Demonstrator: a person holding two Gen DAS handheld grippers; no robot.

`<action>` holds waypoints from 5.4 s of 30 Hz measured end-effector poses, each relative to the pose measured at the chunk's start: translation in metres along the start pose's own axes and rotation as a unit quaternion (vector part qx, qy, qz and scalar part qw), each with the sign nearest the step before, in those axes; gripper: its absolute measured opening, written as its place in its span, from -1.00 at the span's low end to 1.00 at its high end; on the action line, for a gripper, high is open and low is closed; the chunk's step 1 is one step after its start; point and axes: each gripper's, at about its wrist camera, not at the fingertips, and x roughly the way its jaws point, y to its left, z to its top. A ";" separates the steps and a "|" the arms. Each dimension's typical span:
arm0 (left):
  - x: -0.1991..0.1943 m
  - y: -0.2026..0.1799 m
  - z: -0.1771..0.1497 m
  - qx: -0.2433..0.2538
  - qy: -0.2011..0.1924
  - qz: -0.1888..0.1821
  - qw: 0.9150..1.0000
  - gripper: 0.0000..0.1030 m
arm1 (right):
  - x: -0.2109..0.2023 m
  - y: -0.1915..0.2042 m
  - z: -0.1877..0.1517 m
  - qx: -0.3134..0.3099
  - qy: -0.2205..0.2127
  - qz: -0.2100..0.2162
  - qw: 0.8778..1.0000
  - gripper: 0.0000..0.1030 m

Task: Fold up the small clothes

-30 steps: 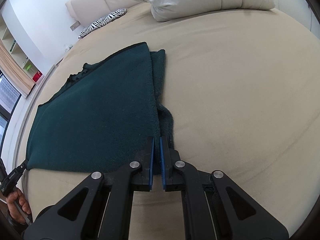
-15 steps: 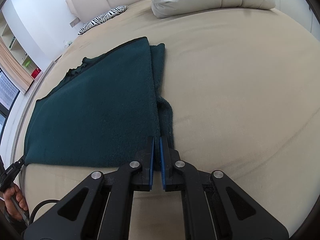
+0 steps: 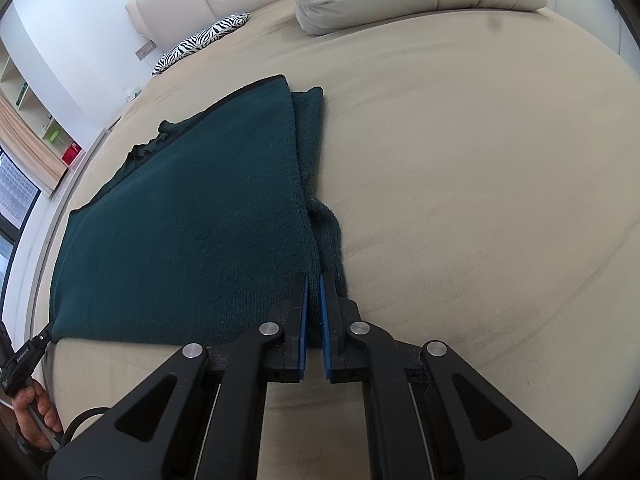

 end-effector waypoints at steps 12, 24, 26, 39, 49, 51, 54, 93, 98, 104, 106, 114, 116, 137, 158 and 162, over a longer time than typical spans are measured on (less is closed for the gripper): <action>-0.018 0.007 0.010 -0.027 -0.012 -0.012 0.999 -0.72 | -0.006 -0.008 0.001 0.022 0.008 0.030 0.999 -0.88; 0.010 -0.099 0.082 0.138 -0.067 0.034 0.988 -0.37 | -0.023 0.067 0.054 0.007 -0.039 0.082 0.996 -0.03; 0.036 -0.117 0.096 0.163 -0.060 0.045 0.984 -0.37 | -0.002 0.097 0.065 -0.017 -0.028 0.121 0.992 0.00; 0.135 -0.101 0.110 0.134 -0.012 0.072 0.988 -0.31 | 0.146 0.167 0.114 0.050 0.037 0.210 0.976 0.00; 0.133 -0.090 0.112 0.104 -0.019 0.037 0.994 -0.30 | 0.126 0.015 0.096 0.214 -0.085 0.205 0.951 -0.92; 0.133 -0.087 0.113 0.096 -0.018 0.030 0.995 -0.30 | 0.119 -0.006 0.082 0.239 -0.097 0.194 0.946 -0.98; 0.123 -0.091 0.109 0.098 -0.025 0.042 0.994 -0.12 | 0.108 -0.033 0.062 0.269 -0.106 0.196 0.937 -1.00; 0.033 -0.046 0.028 0.047 -0.035 0.019 0.998 0.00 | 0.012 0.044 0.042 0.053 -0.083 -0.039 0.994 0.10; 0.035 -0.045 0.028 0.046 -0.032 0.018 0.998 0.00 | 0.036 0.037 0.020 0.044 -0.032 -0.048 0.997 -0.67; 0.036 -0.045 0.027 0.043 -0.032 0.016 0.998 0.00 | 0.027 0.036 0.015 0.023 -0.048 -0.060 0.997 -0.91; 0.036 -0.045 0.027 0.043 -0.032 0.016 0.998 0.00 | 0.024 0.032 0.009 0.028 -0.036 -0.062 0.997 -0.92; 0.031 -0.048 0.028 0.047 -0.032 0.024 0.998 0.00 | 0.013 0.013 -0.009 0.051 -0.037 -0.027 0.998 -0.79; 0.026 -0.052 0.031 0.051 -0.039 0.028 0.998 0.00 | 0.010 0.012 -0.005 0.053 -0.037 -0.029 0.997 -0.52; 0.089 -0.062 0.085 0.058 -0.033 0.041 0.997 0.05 | 0.126 0.105 0.062 0.085 0.018 0.258 0.962 -0.70; 0.095 -0.058 0.089 0.056 -0.026 0.051 0.997 0.06 | 0.090 0.133 0.100 0.041 -0.041 0.205 0.977 0.15; 0.097 -0.038 0.091 0.018 -0.031 0.005 0.999 0.05 | 0.135 0.160 0.102 0.055 0.001 0.216 0.975 0.15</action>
